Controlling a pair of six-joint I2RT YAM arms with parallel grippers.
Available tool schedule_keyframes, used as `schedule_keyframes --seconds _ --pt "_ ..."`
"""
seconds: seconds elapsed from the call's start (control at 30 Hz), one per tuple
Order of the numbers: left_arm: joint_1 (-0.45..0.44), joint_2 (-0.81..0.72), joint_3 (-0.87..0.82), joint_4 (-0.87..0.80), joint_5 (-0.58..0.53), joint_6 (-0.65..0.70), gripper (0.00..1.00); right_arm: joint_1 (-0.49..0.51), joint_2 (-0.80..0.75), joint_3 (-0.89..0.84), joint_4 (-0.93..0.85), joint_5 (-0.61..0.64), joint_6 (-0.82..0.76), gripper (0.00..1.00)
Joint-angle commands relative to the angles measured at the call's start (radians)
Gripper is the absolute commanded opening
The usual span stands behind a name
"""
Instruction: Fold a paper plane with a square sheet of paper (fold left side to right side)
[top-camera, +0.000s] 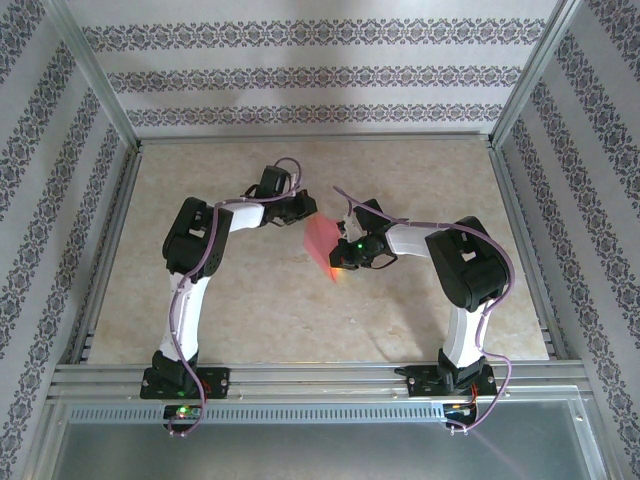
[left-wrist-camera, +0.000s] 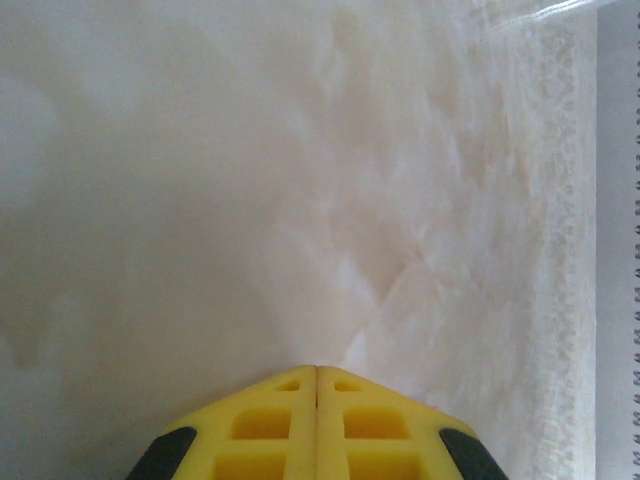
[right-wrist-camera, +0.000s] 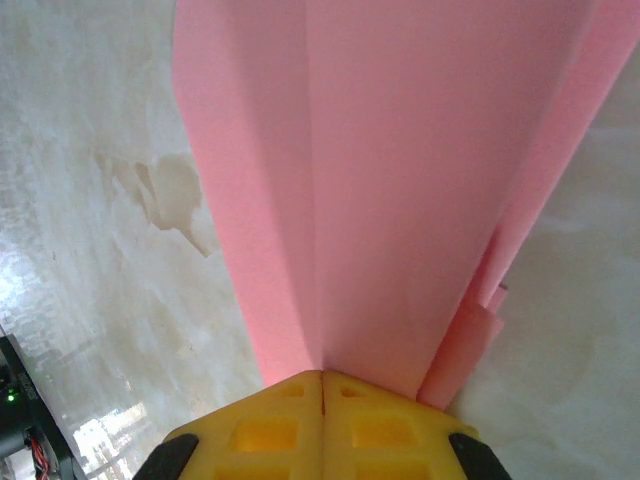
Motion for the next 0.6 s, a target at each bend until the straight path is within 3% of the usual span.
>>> schedule_keyframes --seconds 0.0,0.17,0.37,0.57 --pt "0.037 0.014 0.05 -0.07 -0.047 0.064 0.0 -0.007 0.066 -0.073 -0.192 0.161 -0.013 0.0" --pt "0.038 -0.104 0.013 -0.091 -0.051 0.123 0.0 -0.026 0.032 -0.062 -0.187 0.143 -0.018 0.0" --pt "0.012 -0.295 -0.185 -0.043 0.015 0.123 0.0 -0.052 0.015 -0.027 -0.229 0.128 -0.066 0.0" --pt "-0.081 -0.302 -0.302 0.074 0.082 0.038 0.0 -0.057 0.019 -0.017 -0.243 0.132 -0.084 0.0"
